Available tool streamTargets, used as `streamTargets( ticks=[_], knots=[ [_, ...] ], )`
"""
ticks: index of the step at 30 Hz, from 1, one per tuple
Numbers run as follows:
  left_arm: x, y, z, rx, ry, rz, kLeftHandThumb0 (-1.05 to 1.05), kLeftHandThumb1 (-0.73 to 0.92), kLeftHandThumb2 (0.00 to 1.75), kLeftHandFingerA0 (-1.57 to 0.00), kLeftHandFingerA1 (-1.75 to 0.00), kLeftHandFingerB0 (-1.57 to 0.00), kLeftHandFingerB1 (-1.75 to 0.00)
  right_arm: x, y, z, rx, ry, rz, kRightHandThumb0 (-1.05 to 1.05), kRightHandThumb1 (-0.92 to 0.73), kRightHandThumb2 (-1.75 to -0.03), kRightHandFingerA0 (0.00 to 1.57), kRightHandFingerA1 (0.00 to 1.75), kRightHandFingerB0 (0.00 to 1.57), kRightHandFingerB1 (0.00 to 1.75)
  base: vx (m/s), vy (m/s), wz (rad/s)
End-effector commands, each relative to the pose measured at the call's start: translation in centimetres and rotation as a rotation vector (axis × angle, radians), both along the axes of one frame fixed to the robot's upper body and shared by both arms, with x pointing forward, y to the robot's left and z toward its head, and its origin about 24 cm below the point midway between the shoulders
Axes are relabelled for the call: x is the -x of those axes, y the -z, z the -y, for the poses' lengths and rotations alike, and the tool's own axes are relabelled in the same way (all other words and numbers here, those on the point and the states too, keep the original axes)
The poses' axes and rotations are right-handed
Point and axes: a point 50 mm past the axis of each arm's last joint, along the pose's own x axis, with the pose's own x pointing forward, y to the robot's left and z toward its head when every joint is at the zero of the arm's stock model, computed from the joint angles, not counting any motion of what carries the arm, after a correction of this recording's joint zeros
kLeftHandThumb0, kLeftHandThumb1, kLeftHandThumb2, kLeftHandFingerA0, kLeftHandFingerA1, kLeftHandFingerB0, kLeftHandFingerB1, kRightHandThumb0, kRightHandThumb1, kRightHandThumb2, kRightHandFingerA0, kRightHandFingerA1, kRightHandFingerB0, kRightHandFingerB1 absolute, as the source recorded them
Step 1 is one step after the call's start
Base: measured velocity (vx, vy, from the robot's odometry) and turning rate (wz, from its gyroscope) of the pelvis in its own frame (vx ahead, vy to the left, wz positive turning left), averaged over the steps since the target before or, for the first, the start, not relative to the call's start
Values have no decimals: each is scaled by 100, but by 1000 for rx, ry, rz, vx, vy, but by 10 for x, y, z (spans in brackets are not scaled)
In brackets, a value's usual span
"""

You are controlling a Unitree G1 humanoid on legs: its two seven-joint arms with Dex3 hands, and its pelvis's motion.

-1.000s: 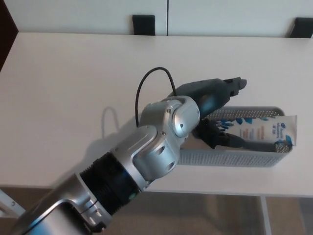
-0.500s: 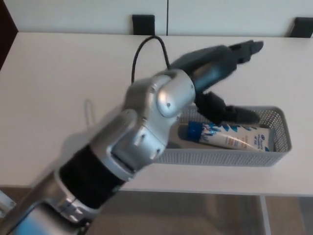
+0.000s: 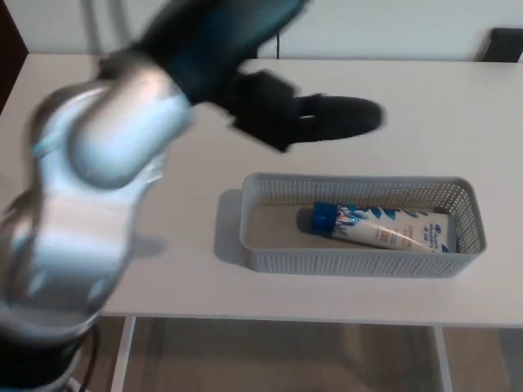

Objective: The robot walks towards a table in front, picks a shampoo with left hand and puts it in a small grey container

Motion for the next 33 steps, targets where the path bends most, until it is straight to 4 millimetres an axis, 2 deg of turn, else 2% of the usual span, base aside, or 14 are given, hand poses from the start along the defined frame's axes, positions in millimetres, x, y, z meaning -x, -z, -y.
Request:
streamTargets(
  ticks=[1,2,3,8,9,13,17,18,19,24,25,26,27,33],
  knots=[
    [74,24,-60,89,114,-56,-71,44,84,-6,-38,-4,-31,3,-9,19,20,62,-6,-36,-71,-61,60,45,48,38,0,0,0],
    [83,35,-68,116,116,-101,-36,22,86,0,-49,0,-48,5,-8,19,16,66,-5,-37,-73,-62,59,44,49,38,0,0,0],
    [98,55,-80,168,112,-204,-36,23,86,0,-49,0,-48,10,-6,19,18,75,-6,-36,-72,-62,60,42,50,38,0,0,0],
    [112,68,-88,200,110,-291,-36,23,86,0,-49,0,-48,14,-3,20,26,89,-11,-36,-72,-62,60,42,50,38,0,0,0],
    [131,95,-106,228,79,-451,-72,53,57,-21,-33,-22,-28,22,2,16,28,95,-26,-36,-71,-62,62,43,49,38,0,0,0],
    [180,142,-139,261,-51,-816,-73,50,57,-28,-33,-30,-31,41,8,20,26,132,-58,-37,-69,-61,65,45,48,37,0,0,0],
    [191,150,-147,250,-60,-878,-73,50,57,-28,-33,-30,-31,44,8,21,26,132,-64,-37,-69,-61,65,45,48,37,0,0,0],
    [210,165,-167,218,-62,-1006,-70,43,79,-31,-45,-27,-41,52,11,21,36,118,-88,-37,-69,-61,64,45,50,38,0,0,0],
    [215,172,-175,209,-62,-1039,-65,50,56,-36,-36,-34,-32,52,11,21,44,115,-91,-38,-69,-61,65,45,50,38,0,0,0],
    [221,176,-180,197,-57,-1075,-64,50,56,-37,-35,-33,-31,54,11,21,42,121,-92,-38,-69,-61,64,45,51,38,0,0,0],
    [225,185,-190,152,-101,-1163,-53,36,76,-40,-51,-27,-42,58,13,21,36,128,-98,-37,-69,-61,67,48,52,39,0,0,0],
    [233,197,-205,74,-166,-1295,-53,36,76,-40,-51,-27,-42,64,15,21,28,139,-107,-37,-69,-61,67,48,52,39,0,0,0],
    [233,201,-209,65,-170,-1317,-51,47,54,-40,-38,-38,-32,64,15,21,30,126,-109,-37,-69,-62,62,45,51,39,0,0,0],
    [230,229,-230,44,-288,-1394,-58,39,70,-42,-49,-34,-43,58,13,21,33,98,-105,-38,-69,-62,64,48,52,40,0,0,0]
  ],
)
